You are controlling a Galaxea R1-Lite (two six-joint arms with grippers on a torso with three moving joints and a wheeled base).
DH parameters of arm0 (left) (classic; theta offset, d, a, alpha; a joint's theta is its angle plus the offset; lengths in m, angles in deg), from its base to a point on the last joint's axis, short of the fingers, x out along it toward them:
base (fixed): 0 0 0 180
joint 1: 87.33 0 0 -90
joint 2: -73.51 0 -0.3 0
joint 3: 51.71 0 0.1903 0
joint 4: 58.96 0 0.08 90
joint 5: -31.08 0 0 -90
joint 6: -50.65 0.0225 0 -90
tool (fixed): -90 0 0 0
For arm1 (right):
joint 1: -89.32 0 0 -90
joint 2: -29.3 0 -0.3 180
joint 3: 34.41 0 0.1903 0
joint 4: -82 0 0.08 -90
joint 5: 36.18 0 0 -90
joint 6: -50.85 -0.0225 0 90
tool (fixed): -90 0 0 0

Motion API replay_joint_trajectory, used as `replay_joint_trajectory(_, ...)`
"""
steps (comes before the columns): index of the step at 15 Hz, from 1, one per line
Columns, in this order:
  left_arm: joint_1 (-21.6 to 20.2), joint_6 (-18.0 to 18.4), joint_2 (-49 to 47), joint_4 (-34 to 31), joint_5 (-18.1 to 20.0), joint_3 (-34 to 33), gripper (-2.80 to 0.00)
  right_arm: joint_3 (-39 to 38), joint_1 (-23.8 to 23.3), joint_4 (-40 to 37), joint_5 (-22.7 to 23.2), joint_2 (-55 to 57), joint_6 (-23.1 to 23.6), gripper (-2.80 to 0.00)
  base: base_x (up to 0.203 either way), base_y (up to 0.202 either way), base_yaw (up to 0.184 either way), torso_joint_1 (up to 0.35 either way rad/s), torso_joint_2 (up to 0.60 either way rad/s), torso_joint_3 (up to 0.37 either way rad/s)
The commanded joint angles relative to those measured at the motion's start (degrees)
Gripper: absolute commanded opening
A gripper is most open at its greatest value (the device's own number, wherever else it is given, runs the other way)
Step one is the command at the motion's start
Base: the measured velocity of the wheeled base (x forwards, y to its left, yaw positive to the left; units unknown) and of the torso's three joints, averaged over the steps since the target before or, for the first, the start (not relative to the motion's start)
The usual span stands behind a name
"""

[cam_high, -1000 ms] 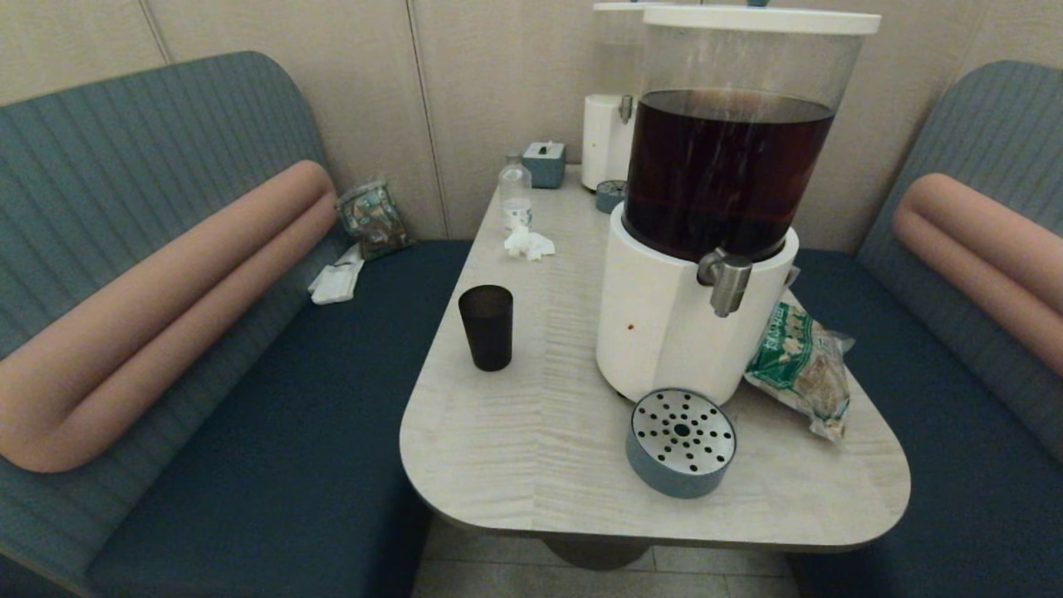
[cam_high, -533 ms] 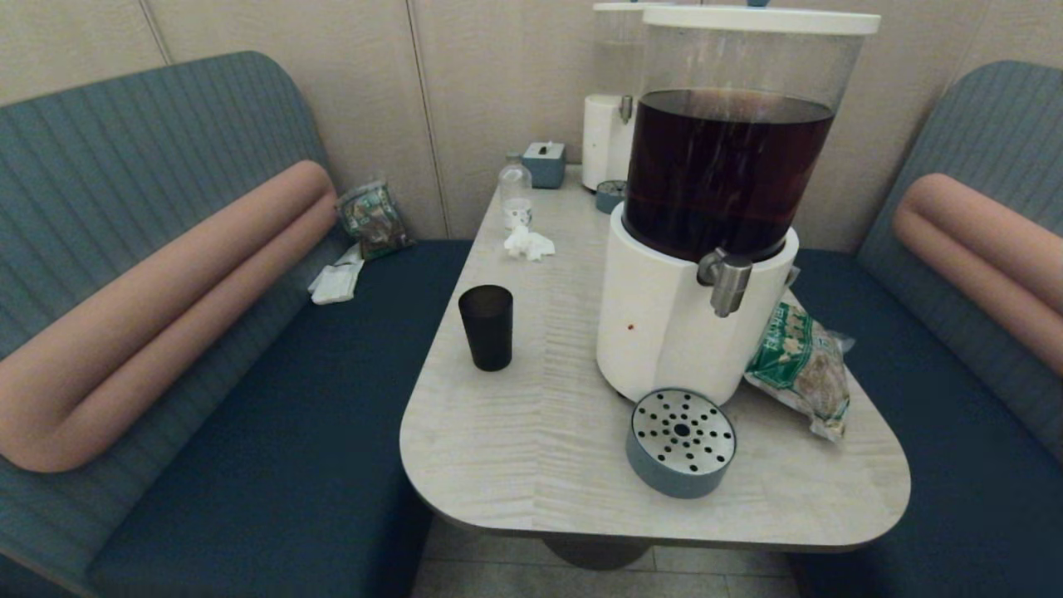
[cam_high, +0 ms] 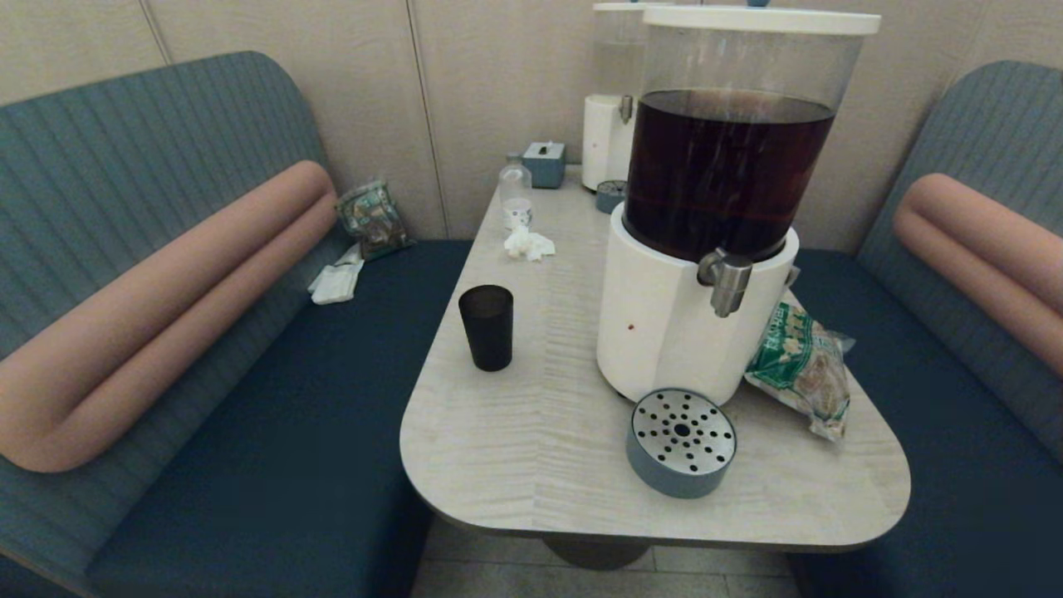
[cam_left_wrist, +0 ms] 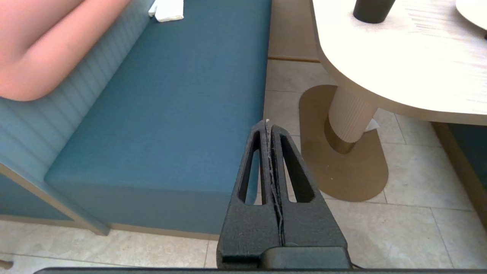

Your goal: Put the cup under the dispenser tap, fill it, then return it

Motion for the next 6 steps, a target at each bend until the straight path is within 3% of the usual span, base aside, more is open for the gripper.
replay_joint_trajectory(1,0.0,0.0,-0.1,0.0,0.0,0.0,-2.80,0.0,0.0,0.0,0.0,0.0,0.0,-2.80,0.000,0.000,0.000,0.000,0.00,0.000)
replay_joint_trajectory(6,0.0,0.0,-0.1,0.0,0.0,0.0,-2.80,-0.1,0.0,0.1,-0.3,0.0,-1.5,-2.80,0.000,0.000,0.000,0.000,0.00,0.000)
